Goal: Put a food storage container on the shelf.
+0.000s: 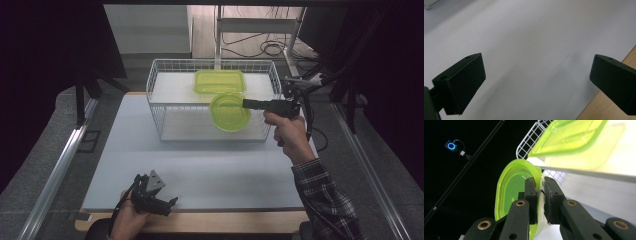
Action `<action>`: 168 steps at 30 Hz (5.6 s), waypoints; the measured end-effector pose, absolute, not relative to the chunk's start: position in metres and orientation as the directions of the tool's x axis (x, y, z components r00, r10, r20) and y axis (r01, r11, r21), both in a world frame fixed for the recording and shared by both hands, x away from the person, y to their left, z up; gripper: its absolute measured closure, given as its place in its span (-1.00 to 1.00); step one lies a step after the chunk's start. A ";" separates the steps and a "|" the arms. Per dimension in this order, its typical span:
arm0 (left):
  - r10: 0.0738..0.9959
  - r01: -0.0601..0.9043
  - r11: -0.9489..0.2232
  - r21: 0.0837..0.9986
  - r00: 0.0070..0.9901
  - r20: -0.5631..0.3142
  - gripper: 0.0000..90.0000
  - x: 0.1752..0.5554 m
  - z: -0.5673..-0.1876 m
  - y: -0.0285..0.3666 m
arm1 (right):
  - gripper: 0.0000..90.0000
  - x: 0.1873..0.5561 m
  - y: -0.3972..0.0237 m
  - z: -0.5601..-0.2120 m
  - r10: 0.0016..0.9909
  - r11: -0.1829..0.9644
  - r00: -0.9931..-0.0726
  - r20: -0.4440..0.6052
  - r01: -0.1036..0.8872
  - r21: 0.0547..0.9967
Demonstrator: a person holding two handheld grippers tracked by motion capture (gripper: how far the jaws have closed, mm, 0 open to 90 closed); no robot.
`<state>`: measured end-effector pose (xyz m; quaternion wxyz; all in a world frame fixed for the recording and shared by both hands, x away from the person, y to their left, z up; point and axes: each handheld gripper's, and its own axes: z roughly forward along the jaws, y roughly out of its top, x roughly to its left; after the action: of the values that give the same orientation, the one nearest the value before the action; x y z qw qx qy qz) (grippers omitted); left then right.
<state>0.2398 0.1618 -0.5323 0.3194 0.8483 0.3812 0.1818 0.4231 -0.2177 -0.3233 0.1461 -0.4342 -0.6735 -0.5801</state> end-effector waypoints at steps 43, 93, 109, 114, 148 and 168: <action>0.769 0.544 -0.495 0.677 0.637 0.050 -0.99 0.240 -0.533 0.161 | 0.80 0.486 -0.173 -0.264 0.576 -0.112 -0.554 0.601 0.674 0.730; 0.761 0.545 -0.507 0.668 0.647 0.050 -0.99 0.240 -0.534 0.160 | -0.59 0.470 -0.179 -0.278 0.677 0.058 -0.625 0.388 0.571 0.819; 0.759 0.545 -0.510 0.666 0.649 0.051 -0.99 0.240 -0.534 0.160 | -0.79 0.451 -0.175 -0.295 0.675 0.161 -0.680 0.286 0.514 0.843; 0.760 0.544 -0.505 0.670 0.648 0.046 -0.99 0.240 -0.534 0.160 | -0.83 0.445 -0.174 -0.298 0.670 0.191 -0.698 0.251 0.490 0.851; 0.758 0.544 -0.507 0.669 0.651 0.045 -0.99 0.240 -0.535 0.160 | -0.91 0.415 -0.177 -0.346 0.652 0.287 -0.740 0.163 0.440 0.851; 0.771 0.558 -0.479 0.677 0.637 0.021 -0.99 0.241 -0.535 0.160 | -0.96 0.397 -0.183 -0.386 0.663 0.337 -0.738 0.125 0.443 0.831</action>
<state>0.2407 0.1600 -0.5347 0.3247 0.8443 0.3936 0.1637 0.3973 -0.1834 -0.3856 -0.1188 -0.3418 -0.8090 -0.4632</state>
